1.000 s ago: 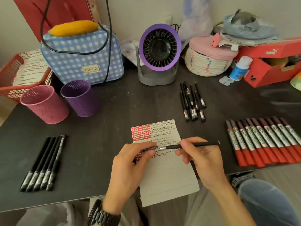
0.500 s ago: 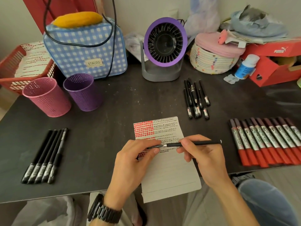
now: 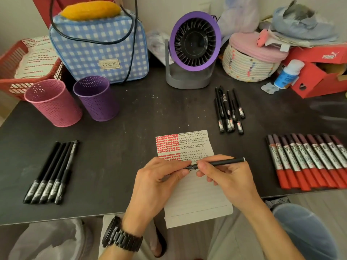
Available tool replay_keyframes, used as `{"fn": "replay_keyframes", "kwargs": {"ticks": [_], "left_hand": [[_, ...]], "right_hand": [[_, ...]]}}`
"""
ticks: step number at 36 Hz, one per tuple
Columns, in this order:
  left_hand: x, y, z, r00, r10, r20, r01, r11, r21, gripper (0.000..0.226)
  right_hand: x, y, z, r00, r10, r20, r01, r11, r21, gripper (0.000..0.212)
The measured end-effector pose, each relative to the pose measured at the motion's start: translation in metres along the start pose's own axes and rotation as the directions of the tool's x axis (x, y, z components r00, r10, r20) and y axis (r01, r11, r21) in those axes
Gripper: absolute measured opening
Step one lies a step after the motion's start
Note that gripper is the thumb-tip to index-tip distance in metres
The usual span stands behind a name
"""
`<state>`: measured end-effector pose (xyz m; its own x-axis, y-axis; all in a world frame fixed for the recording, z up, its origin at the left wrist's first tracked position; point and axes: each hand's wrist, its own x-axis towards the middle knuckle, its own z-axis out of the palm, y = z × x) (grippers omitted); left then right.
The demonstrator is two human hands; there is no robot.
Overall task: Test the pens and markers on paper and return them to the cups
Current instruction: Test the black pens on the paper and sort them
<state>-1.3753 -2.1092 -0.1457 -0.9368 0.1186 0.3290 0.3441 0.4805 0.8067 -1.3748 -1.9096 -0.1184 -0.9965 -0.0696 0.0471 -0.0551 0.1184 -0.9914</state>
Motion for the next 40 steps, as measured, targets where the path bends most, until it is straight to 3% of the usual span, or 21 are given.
{"fn": "replay_keyframes", "kwargs": {"ticks": [8,11,19,25,28,32,35,38,40], "left_hand": [[-0.001,-0.004,0.005,0.997,0.059,0.048,-0.061,0.997,0.04,0.026],[-0.001,-0.003,0.005,0.994,0.088,0.062,-0.092,0.994,0.058,0.024],[-0.005,0.012,-0.024,0.989,-0.053,-0.136,0.056,0.998,0.018,0.027],[-0.03,0.007,-0.099,0.854,-0.144,-0.5,0.158,0.987,-0.015,0.016],[-0.051,-0.015,-0.148,0.771,-0.234,-0.592,0.319,0.947,0.04,0.018],[-0.074,-0.053,-0.201,0.698,-0.309,-0.646,0.547,0.812,0.204,0.016],[-0.084,-0.074,-0.221,0.681,-0.308,-0.664,0.633,0.703,0.323,0.025],[-0.086,-0.082,-0.227,0.677,-0.351,-0.647,0.678,0.639,0.363,0.026],[-0.086,-0.082,-0.225,0.692,-0.36,-0.626,0.676,0.628,0.386,0.023]], "right_hand": [[-0.004,0.0,-0.002,1.0,-0.006,-0.016,0.005,0.999,-0.043,0.007],[-0.006,0.0,-0.003,0.999,-0.004,-0.033,0.001,0.997,-0.072,0.015],[-0.015,-0.005,0.004,0.995,0.017,-0.1,-0.028,0.994,-0.106,0.027],[-0.012,-0.015,0.009,0.999,-0.011,-0.048,0.0,0.975,-0.221,0.024],[-0.009,-0.021,0.02,0.993,-0.066,-0.1,0.03,0.945,-0.325,0.026],[-0.001,-0.031,0.052,0.966,-0.171,-0.195,0.078,0.908,-0.412,0.028],[0.002,-0.038,0.086,0.956,-0.288,-0.064,0.209,0.814,-0.542,0.009],[0.006,-0.03,0.118,0.925,-0.344,0.165,0.361,0.653,-0.665,0.03],[0.008,-0.023,0.139,0.917,-0.25,0.312,0.399,0.607,-0.687,0.055]]}}
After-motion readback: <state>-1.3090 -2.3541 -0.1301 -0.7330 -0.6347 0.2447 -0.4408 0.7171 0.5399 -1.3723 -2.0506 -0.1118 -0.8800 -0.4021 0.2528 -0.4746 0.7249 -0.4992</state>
